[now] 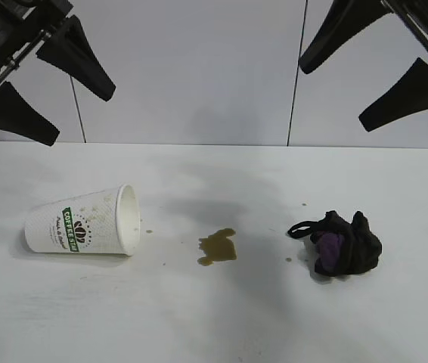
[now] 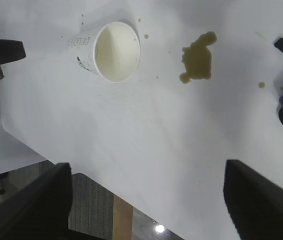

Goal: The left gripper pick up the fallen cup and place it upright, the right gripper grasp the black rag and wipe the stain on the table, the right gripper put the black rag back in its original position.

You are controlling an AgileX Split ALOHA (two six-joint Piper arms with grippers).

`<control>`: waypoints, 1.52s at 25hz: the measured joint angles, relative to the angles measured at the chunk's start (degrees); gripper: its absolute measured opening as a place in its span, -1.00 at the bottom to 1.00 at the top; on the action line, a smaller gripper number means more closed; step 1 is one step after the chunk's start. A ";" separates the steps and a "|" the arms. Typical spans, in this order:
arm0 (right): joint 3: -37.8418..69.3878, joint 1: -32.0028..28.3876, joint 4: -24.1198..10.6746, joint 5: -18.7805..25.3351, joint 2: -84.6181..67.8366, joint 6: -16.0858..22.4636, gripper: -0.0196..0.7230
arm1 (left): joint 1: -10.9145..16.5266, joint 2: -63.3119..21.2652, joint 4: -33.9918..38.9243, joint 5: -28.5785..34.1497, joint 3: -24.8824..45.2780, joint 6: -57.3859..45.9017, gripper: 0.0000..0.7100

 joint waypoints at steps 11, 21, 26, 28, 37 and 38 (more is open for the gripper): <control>0.00 0.00 0.00 0.18 0.00 0.00 0.58 | 0.00 0.00 0.00 0.00 0.00 0.00 0.87; 0.00 0.00 0.00 0.22 0.00 0.00 0.58 | 0.00 0.00 0.00 -0.10 0.00 0.00 0.87; 0.00 0.00 0.00 0.22 0.00 0.00 0.58 | 0.00 0.10 -0.50 0.47 -0.91 0.00 0.87; 0.00 0.00 0.00 0.22 0.00 0.00 0.58 | 0.00 0.22 -0.42 2.35 -2.76 1.15 0.87; 0.00 0.00 0.05 0.24 0.00 0.00 0.58 | -7.72 0.35 16.10 7.42 -13.08 31.88 0.87; 0.00 0.00 0.05 0.24 0.00 0.00 0.58 | -9.65 0.35 19.20 6.61 -13.23 35.40 0.87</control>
